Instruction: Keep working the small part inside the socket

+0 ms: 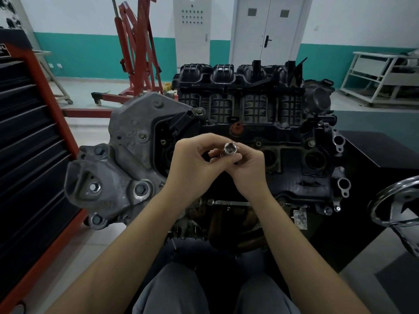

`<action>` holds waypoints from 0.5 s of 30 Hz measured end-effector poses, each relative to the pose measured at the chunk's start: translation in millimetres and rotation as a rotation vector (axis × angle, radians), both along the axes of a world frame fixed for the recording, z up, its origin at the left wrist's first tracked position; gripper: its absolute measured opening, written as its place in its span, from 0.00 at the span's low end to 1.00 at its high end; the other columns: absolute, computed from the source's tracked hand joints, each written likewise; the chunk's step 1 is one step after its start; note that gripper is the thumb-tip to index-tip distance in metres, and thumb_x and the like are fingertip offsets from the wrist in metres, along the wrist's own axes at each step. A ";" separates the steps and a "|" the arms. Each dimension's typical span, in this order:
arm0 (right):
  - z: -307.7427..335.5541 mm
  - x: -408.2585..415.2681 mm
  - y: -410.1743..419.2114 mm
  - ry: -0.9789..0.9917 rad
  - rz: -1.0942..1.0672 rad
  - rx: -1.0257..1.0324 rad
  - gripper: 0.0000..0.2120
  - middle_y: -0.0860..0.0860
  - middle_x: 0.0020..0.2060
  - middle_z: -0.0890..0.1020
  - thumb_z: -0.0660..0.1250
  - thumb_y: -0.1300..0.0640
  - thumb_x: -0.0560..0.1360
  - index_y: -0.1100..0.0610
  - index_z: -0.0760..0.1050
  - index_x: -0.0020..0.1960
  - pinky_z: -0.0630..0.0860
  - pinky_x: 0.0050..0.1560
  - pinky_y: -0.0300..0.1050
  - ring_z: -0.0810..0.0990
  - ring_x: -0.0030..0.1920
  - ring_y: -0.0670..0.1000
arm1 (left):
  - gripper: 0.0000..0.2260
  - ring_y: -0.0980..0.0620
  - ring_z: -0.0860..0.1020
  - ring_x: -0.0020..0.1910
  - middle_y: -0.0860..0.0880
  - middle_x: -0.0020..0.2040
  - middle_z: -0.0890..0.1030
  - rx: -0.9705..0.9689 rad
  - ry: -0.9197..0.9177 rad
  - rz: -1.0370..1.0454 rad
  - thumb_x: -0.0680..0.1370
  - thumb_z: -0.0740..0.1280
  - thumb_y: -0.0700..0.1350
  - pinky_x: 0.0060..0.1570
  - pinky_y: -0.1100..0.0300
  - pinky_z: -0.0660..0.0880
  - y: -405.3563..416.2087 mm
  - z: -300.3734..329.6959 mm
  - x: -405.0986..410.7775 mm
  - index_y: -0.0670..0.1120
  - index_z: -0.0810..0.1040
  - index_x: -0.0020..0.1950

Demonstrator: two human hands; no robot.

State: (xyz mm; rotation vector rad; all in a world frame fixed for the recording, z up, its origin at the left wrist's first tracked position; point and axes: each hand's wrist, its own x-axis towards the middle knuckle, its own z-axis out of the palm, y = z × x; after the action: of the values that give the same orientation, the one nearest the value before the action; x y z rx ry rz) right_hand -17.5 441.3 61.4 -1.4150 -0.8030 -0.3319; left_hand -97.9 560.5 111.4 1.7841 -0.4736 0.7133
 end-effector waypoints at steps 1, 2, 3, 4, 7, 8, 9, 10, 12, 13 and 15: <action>0.1 -0.1 -0.6 0.002 0.008 0.002 0.07 0.54 0.42 0.84 0.71 0.71 0.70 0.65 0.80 0.48 0.79 0.52 0.48 0.83 0.46 0.51 | 0.08 0.54 0.84 0.47 0.49 0.44 0.85 -0.003 -0.004 0.004 0.71 0.74 0.33 0.52 0.54 0.80 -0.3 -0.2 0.0 0.43 0.84 0.48; 0.1 -0.2 -1.2 0.002 0.023 0.001 0.08 0.55 0.43 0.84 0.71 0.70 0.71 0.66 0.80 0.50 0.79 0.52 0.49 0.83 0.47 0.52 | 0.08 0.54 0.84 0.47 0.49 0.45 0.86 -0.006 -0.003 -0.003 0.71 0.74 0.33 0.52 0.55 0.80 -0.6 -0.4 -0.3 0.43 0.84 0.48; 0.1 -0.6 -1.9 -0.002 0.037 -0.003 0.09 0.55 0.44 0.84 0.71 0.70 0.71 0.65 0.80 0.52 0.79 0.53 0.48 0.83 0.49 0.52 | 0.09 0.54 0.84 0.48 0.49 0.46 0.85 -0.015 0.002 -0.020 0.72 0.72 0.33 0.52 0.55 0.80 -0.5 -0.4 -0.6 0.43 0.84 0.49; 0.5 -1.2 -2.0 -0.008 0.047 -0.005 0.11 0.54 0.46 0.83 0.70 0.70 0.72 0.64 0.79 0.54 0.78 0.54 0.45 0.83 0.50 0.51 | 0.10 0.53 0.83 0.50 0.49 0.47 0.85 -0.032 0.014 -0.047 0.73 0.71 0.32 0.53 0.56 0.79 0.2 -0.2 -0.7 0.43 0.84 0.51; 0.8 -1.4 -0.3 -0.017 0.041 0.003 0.14 0.49 0.46 0.83 0.69 0.68 0.72 0.59 0.77 0.56 0.77 0.51 0.38 0.83 0.49 0.45 | 0.13 0.51 0.83 0.51 0.46 0.49 0.85 -0.069 0.063 -0.138 0.73 0.70 0.30 0.54 0.59 0.78 4.2 1.3 -0.7 0.43 0.82 0.54; 0.6 -1.3 0.1 -0.007 0.036 0.008 0.13 0.49 0.45 0.83 0.69 0.68 0.71 0.59 0.78 0.55 0.77 0.50 0.39 0.83 0.48 0.45 | 0.13 0.51 0.83 0.51 0.45 0.49 0.85 -0.061 0.068 -0.148 0.73 0.70 0.30 0.55 0.58 0.78 4.8 1.5 -0.6 0.43 0.82 0.54; 0.2 -0.8 0.1 0.004 0.035 0.010 0.13 0.51 0.44 0.84 0.69 0.69 0.71 0.60 0.78 0.54 0.78 0.50 0.41 0.83 0.47 0.47 | 0.13 0.50 0.83 0.51 0.45 0.49 0.85 -0.048 0.062 -0.133 0.72 0.71 0.30 0.55 0.56 0.78 4.6 1.5 -0.5 0.42 0.82 0.54; -0.6 0.0 -0.4 0.011 0.035 0.013 0.11 0.52 0.43 0.84 0.70 0.70 0.71 0.61 0.79 0.52 0.78 0.50 0.44 0.83 0.47 0.49 | 0.12 0.50 0.83 0.51 0.45 0.48 0.85 -0.033 0.047 -0.098 0.71 0.73 0.31 0.55 0.54 0.79 3.8 1.2 -0.4 0.42 0.82 0.53; -1.9 1.8 -1.0 0.008 0.026 0.015 0.08 0.55 0.43 0.84 0.71 0.70 0.71 0.64 0.80 0.50 0.79 0.51 0.48 0.84 0.47 0.52 | 0.10 0.50 0.84 0.47 0.47 0.45 0.85 -0.031 0.011 -0.016 0.69 0.76 0.34 0.52 0.52 0.80 1.6 0.9 -1.0 0.43 0.83 0.48; -2.1 1.9 -0.9 0.000 0.021 0.012 0.08 0.56 0.43 0.84 0.71 0.69 0.71 0.64 0.80 0.49 0.79 0.51 0.48 0.84 0.47 0.53 | 0.09 0.51 0.84 0.46 0.48 0.44 0.85 -0.040 0.000 0.006 0.69 0.77 0.35 0.51 0.52 0.80 1.0 0.6 -1.1 0.43 0.83 0.46; -1.8 1.5 -1.0 -0.017 0.033 0.007 0.08 0.55 0.44 0.84 0.71 0.69 0.71 0.64 0.80 0.50 0.79 0.52 0.46 0.83 0.48 0.53 | 0.07 0.51 0.84 0.46 0.48 0.44 0.85 -0.036 -0.007 0.007 0.70 0.75 0.34 0.51 0.53 0.80 1.4 -0.3 -0.9 0.42 0.84 0.46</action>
State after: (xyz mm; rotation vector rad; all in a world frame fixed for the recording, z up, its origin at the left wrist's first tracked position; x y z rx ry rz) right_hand -16.1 440.3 59.6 -1.3930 -0.8378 -0.3219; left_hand -98.8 561.9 111.1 1.7512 -0.4570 0.7290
